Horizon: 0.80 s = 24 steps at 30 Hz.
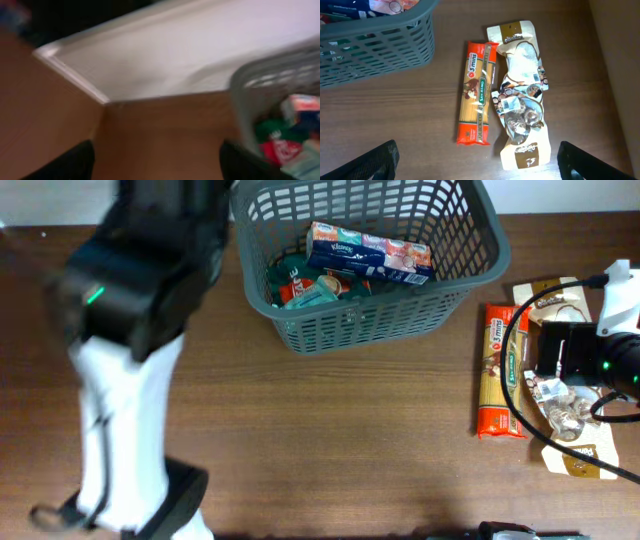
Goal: Pack container
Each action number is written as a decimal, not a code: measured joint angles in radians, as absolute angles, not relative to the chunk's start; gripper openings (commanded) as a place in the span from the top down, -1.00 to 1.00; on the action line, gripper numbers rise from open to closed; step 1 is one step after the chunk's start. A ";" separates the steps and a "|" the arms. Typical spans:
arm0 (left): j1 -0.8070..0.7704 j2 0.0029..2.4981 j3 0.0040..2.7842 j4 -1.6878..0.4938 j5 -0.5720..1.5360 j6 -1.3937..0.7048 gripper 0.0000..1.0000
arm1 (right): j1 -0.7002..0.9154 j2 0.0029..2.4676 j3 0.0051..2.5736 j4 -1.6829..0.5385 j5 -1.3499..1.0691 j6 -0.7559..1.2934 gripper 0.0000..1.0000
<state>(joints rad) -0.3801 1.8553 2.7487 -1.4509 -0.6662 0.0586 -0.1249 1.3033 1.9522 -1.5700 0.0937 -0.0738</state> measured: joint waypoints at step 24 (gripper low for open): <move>-0.379 1.320 2.445 -1.686 -0.836 -0.233 -0.43 | -0.125 1.303 1.952 -1.570 0.094 -0.074 -0.97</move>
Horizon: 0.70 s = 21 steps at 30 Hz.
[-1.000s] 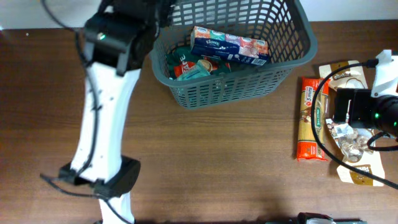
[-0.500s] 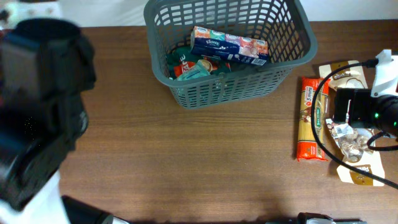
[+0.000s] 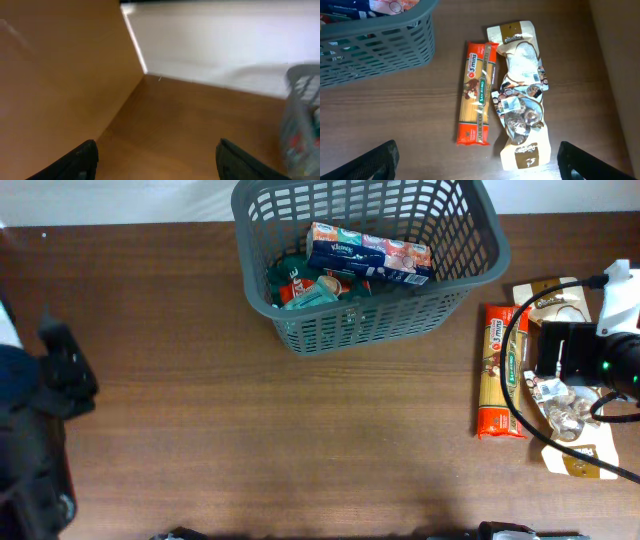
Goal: Pack container
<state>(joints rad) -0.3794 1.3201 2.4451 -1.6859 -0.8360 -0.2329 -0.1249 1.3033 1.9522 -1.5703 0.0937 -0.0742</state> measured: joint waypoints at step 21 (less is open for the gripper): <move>-0.379 0.866 1.162 -1.158 -0.813 -0.391 -0.62 | -0.125 1.303 1.953 -1.571 0.094 -0.074 -0.98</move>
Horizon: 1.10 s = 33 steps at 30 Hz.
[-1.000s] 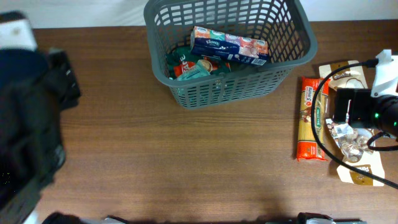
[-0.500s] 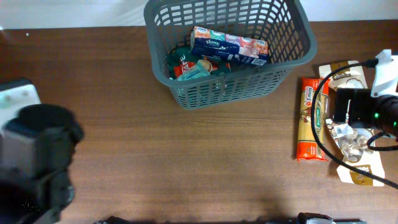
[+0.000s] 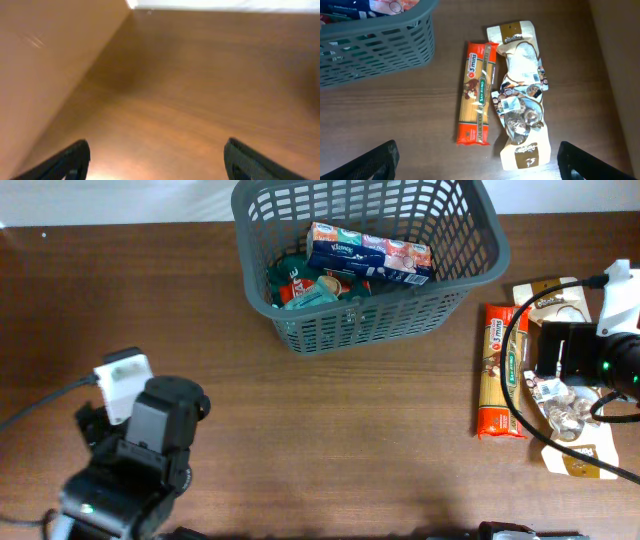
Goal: Pack container
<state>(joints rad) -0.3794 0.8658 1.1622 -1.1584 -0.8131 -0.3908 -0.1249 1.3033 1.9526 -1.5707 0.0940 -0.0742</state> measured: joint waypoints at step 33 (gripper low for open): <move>0.559 0.756 0.783 -0.712 0.503 0.268 -0.99 | -0.125 1.303 1.953 -1.570 0.094 -0.074 -0.98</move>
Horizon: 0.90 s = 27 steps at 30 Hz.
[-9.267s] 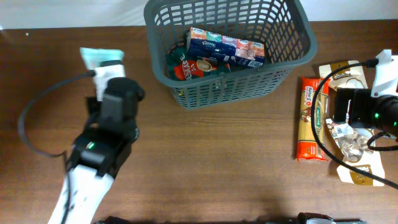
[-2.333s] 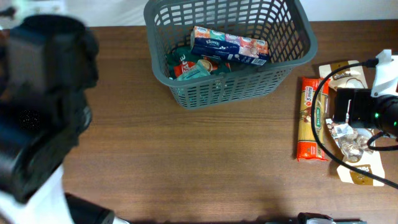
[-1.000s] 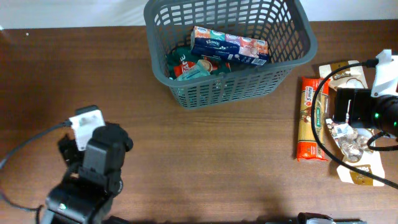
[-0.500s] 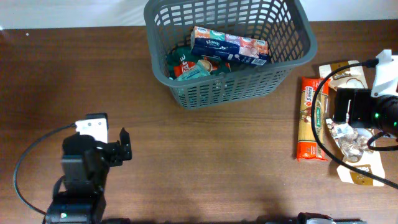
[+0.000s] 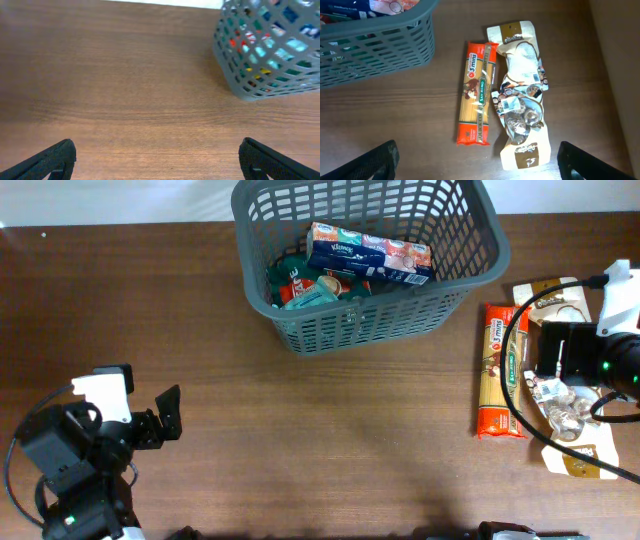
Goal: Pack container
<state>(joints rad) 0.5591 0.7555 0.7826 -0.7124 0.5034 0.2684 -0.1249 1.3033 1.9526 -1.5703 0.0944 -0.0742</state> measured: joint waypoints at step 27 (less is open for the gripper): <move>0.559 0.701 0.782 -0.770 -0.047 -0.103 -0.99 | -0.125 1.303 1.953 -1.570 0.094 -0.074 -0.98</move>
<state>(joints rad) 0.5594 0.7010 0.7822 -0.7696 -0.0471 -0.1032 -0.1249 1.3033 1.9526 -1.5703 0.0940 -0.0742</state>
